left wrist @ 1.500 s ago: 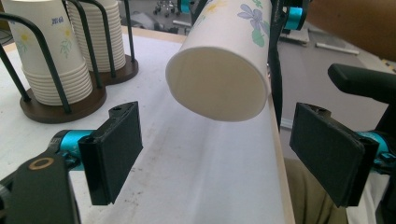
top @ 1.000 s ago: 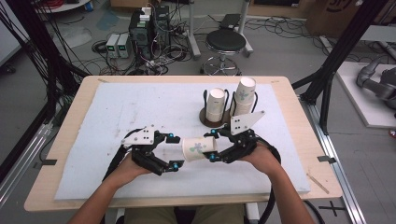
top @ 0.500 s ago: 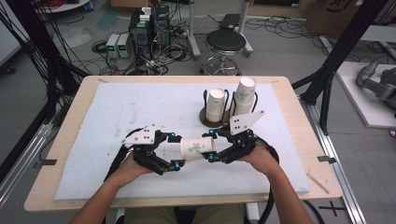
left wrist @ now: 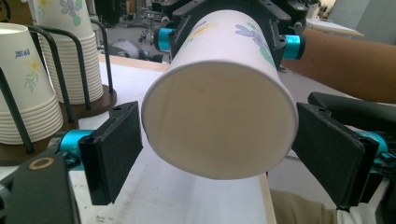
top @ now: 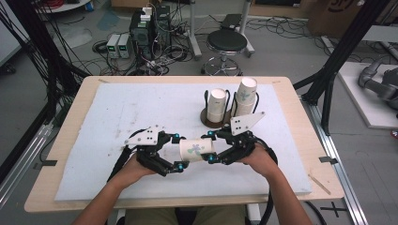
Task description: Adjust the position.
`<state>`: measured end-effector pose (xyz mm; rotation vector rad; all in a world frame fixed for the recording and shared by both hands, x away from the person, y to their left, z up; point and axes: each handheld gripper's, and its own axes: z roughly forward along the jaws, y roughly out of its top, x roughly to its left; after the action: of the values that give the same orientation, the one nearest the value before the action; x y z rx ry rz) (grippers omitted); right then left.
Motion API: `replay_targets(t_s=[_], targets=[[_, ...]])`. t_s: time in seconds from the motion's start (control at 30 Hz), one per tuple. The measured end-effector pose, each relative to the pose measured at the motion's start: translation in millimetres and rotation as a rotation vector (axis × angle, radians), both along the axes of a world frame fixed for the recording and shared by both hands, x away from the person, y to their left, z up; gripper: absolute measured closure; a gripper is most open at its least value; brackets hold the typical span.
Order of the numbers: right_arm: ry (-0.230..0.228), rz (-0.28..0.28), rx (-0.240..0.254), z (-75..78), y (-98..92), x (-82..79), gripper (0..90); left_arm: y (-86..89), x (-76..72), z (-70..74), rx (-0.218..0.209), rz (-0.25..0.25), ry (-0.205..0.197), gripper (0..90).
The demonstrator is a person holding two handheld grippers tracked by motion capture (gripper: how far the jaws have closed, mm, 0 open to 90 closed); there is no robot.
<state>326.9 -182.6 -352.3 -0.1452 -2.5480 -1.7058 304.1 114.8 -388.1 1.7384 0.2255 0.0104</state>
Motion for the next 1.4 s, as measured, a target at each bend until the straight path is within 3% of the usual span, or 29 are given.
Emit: replay_targets(t_s=[0.33, 0.73, 0.87, 1.1, 1.23, 1.4], targets=[[0.021, -0.003, 0.015, -5.4, -1.9, 0.4, 37.7, -0.9, 0.8, 0.3, -0.001, -0.002, -0.013, 26.6], [0.026, -0.011, -0.003, -5.7, -0.5, -0.4, 37.4, 1.9, -0.1, 2.7, 0.010, 0.006, -0.025, 33.8], [0.026, -0.017, -0.007, -5.0, 0.8, -0.7, 36.8, 3.1, -0.2, 4.2, 0.018, 0.011, -0.008, 36.1], [0.033, -0.056, -0.002, -0.6, 2.3, -0.6, 23.5, 5.3, 0.1, 5.5, 0.024, 0.023, -0.009, 36.1], [0.032, -0.081, -0.003, 4.2, 0.5, -0.5, 21.1, 8.2, 0.4, 10.1, 0.060, 0.036, -0.013, 35.9], [-0.011, -0.101, -0.030, 14.8, 0.9, -2.5, 20.7, 11.4, 2.2, 22.3, 0.119, 0.052, -0.024, 35.9]])
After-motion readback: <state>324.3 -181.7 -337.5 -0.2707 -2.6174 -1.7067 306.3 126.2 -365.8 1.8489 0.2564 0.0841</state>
